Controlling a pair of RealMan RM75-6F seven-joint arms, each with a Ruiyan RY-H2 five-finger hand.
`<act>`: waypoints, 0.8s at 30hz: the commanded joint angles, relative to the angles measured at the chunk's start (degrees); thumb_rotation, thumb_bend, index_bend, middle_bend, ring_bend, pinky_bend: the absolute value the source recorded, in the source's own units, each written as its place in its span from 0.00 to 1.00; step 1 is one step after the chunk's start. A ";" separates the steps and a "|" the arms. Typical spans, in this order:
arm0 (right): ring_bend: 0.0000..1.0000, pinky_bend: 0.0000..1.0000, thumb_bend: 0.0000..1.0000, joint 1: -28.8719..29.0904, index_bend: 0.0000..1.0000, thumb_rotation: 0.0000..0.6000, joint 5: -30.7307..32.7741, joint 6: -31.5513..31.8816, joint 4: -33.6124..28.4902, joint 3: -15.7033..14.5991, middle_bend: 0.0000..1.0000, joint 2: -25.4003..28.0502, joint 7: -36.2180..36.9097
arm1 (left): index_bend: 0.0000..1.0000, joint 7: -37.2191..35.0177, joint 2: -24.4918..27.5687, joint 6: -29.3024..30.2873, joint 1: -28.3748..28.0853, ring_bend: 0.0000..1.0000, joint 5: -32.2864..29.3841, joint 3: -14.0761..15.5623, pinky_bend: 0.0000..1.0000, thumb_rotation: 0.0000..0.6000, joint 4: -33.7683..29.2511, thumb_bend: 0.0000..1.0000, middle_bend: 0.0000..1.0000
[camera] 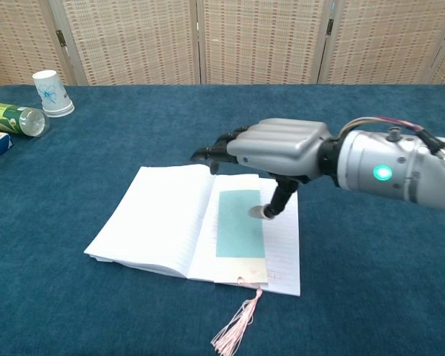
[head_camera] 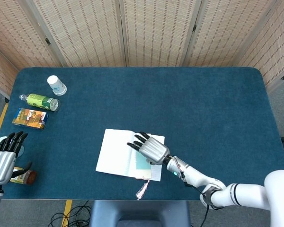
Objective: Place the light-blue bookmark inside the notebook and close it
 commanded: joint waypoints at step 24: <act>0.00 0.03 0.07 -4.12 0.00 1.00 -7.69 2.03 2.19 -6.03 0.03 -2.43 3.16 | 0.08 0.13 0.10 -0.58 0.71 0.05 0.30 0.00 0.16 1.00 -1.25 0.30 0.07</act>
